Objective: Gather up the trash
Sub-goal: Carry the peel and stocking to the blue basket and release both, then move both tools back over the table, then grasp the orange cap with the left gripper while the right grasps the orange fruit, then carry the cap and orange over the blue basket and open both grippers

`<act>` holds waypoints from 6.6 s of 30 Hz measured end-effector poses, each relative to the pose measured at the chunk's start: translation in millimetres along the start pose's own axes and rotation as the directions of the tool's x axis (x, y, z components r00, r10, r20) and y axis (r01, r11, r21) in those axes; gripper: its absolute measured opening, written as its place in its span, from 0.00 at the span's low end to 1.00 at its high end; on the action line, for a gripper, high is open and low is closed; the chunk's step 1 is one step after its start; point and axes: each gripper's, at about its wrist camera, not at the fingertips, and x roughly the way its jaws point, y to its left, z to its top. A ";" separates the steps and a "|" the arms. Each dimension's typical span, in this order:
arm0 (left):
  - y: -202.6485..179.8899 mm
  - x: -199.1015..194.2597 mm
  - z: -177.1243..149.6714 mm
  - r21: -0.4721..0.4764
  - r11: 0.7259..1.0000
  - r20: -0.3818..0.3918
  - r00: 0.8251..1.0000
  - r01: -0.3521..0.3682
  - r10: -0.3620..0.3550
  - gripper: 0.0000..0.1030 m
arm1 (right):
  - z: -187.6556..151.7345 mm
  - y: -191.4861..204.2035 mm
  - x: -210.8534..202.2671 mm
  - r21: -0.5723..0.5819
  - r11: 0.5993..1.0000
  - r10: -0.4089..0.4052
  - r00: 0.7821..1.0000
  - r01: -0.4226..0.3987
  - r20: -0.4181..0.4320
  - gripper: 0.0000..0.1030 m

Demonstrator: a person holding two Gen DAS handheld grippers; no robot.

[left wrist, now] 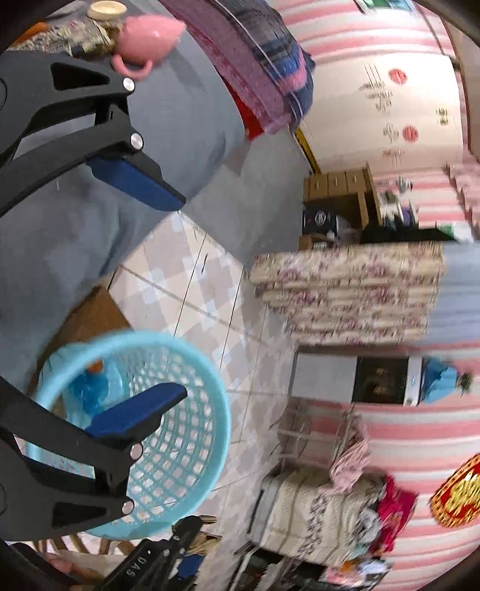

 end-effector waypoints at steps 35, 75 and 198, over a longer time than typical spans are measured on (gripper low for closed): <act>128.5 -117.4 -36.5 -0.166 0.966 0.053 0.976 -0.199 0.210 0.95 | 8.6 89.9 -45.2 -0.026 0.998 0.062 0.995 -0.060 0.079 0.96; 309.8 -254.4 -207.7 -0.330 0.808 -0.144 0.872 -0.489 0.469 0.94 | -77.4 273.7 -145.9 -0.260 0.894 0.374 0.927 -0.365 -0.016 0.96; 101.4 -127.5 -56.5 -0.139 0.981 -0.011 0.991 -0.136 0.136 0.38 | -0.7 58.2 -51.6 -0.095 0.976 0.196 0.981 -0.195 0.000 0.15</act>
